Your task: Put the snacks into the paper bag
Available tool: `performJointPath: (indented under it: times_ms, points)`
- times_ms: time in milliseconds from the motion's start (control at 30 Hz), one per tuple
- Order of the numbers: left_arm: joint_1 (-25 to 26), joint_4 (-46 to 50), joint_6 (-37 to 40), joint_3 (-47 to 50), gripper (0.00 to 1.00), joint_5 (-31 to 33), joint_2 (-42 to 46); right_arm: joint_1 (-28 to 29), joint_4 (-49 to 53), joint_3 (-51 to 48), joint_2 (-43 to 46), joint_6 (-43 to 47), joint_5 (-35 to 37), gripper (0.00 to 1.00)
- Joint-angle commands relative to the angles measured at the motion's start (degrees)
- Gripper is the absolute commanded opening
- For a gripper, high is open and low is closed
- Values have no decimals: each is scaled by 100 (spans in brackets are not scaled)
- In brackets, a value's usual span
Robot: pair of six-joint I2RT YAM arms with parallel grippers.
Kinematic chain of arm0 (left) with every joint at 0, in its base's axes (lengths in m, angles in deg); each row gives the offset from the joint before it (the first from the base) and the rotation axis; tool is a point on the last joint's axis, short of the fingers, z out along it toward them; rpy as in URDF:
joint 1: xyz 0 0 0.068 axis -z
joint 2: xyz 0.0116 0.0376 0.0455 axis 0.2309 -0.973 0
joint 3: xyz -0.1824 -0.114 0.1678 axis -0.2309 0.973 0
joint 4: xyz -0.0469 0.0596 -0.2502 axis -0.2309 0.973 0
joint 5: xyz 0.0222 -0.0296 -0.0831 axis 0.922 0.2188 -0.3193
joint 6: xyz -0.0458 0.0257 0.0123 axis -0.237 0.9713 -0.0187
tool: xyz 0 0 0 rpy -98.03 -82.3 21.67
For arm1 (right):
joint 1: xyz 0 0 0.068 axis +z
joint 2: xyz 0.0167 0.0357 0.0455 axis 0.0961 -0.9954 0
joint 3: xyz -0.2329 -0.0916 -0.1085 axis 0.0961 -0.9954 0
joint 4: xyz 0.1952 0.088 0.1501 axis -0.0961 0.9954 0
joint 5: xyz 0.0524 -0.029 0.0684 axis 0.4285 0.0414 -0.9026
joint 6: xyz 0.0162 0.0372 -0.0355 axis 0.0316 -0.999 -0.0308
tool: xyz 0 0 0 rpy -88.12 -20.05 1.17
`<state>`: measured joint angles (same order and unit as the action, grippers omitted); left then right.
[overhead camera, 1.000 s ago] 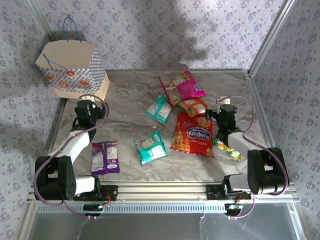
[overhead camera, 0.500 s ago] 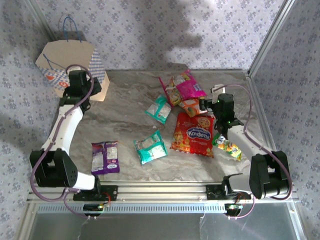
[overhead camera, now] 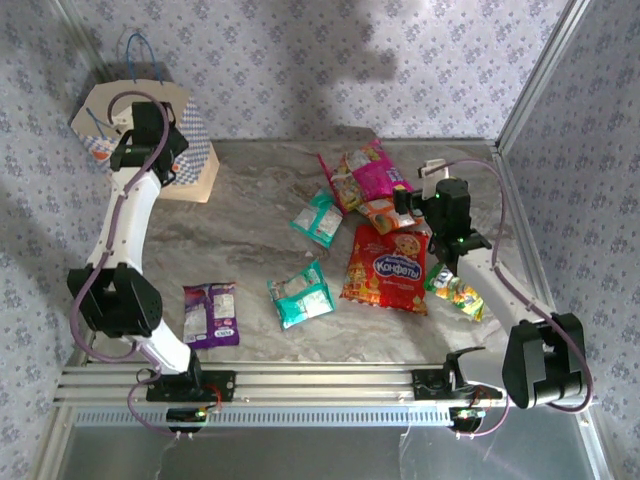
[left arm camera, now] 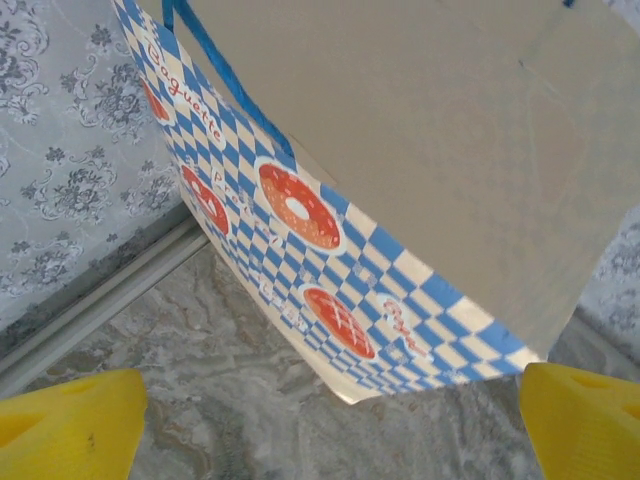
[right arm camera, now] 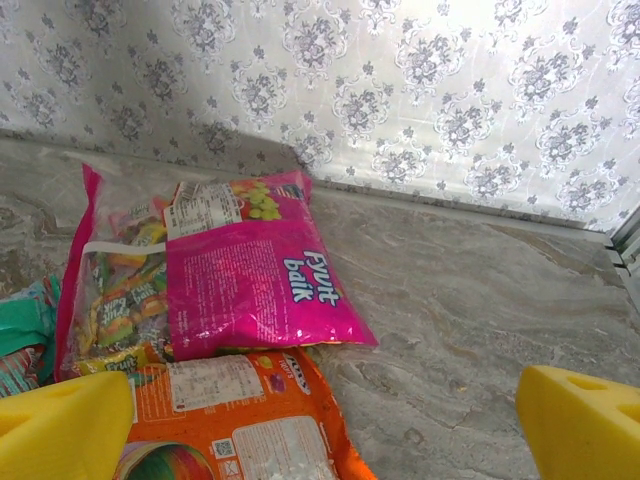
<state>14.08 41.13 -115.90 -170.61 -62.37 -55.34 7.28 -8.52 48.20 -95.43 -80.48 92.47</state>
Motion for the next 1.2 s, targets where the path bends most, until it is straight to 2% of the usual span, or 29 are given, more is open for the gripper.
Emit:
performJointPath:
  times_ms: [0,500,767,1167]
  points:
    - [-68,278,-667,-550,95,206,-255,30,147,80,179,22,-86,100]
    - [-182,704,-1767,-1962,87,195,-1337,73,47,-75,293,95,-151,100]
    - [-187,1518,-2143,-3005,86,92,-2088,100,37,-101,269,130,-155,100]
    - [-269,1932,-2461,-3401,79,141,-2464,161,20,-75,194,183,-95,100]
